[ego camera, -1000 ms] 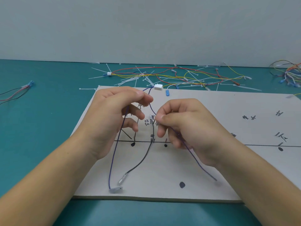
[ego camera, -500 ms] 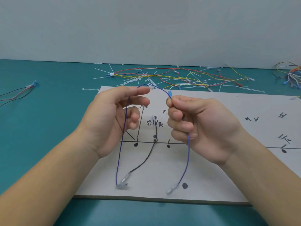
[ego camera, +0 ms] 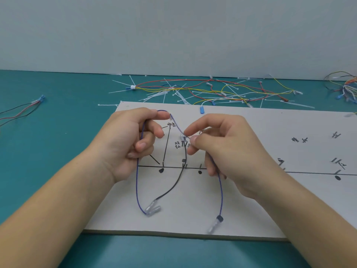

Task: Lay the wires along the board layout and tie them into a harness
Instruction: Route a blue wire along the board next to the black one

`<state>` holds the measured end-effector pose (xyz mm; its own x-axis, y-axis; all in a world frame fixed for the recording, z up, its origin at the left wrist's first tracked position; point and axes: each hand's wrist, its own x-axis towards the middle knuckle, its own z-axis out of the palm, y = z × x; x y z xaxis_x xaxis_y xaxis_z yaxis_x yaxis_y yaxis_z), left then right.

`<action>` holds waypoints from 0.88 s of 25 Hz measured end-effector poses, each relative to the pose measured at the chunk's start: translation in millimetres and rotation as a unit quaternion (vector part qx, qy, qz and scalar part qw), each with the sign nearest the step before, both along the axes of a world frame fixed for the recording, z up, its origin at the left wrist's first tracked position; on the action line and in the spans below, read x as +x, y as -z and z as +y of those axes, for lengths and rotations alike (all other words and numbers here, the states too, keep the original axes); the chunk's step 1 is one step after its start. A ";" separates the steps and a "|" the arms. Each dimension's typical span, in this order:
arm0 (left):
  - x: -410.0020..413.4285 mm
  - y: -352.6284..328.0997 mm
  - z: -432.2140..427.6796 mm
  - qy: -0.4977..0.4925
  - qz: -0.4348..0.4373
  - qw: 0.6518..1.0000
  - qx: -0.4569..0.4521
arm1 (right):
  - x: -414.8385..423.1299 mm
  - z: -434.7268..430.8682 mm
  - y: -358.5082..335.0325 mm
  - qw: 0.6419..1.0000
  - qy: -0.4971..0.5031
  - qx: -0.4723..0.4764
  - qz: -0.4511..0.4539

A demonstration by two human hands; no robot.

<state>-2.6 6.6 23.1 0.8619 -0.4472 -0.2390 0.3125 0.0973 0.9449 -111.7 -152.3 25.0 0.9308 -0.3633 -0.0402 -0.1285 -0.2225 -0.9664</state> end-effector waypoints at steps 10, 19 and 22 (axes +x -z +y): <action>12.3 -9.4 14.0 0.093 0.036 0.989 0.111 | 2.4 -1.8 -0.8 0.993 0.027 0.114 0.014; 22.8 -19.5 36.5 0.349 -0.012 0.929 0.123 | 5.7 -16.1 -2.9 0.926 0.072 0.369 -0.022; 23.9 -19.4 44.4 0.490 -0.006 0.867 0.093 | 6.6 -18.2 -1.4 0.915 0.085 0.392 -0.044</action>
<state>21.3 51.0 42.5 0.0940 -0.9209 -0.3783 0.1487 -0.3628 0.9199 -105.2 -170.5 26.3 0.8762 -0.3944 -0.2769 -0.0105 0.5588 -0.8292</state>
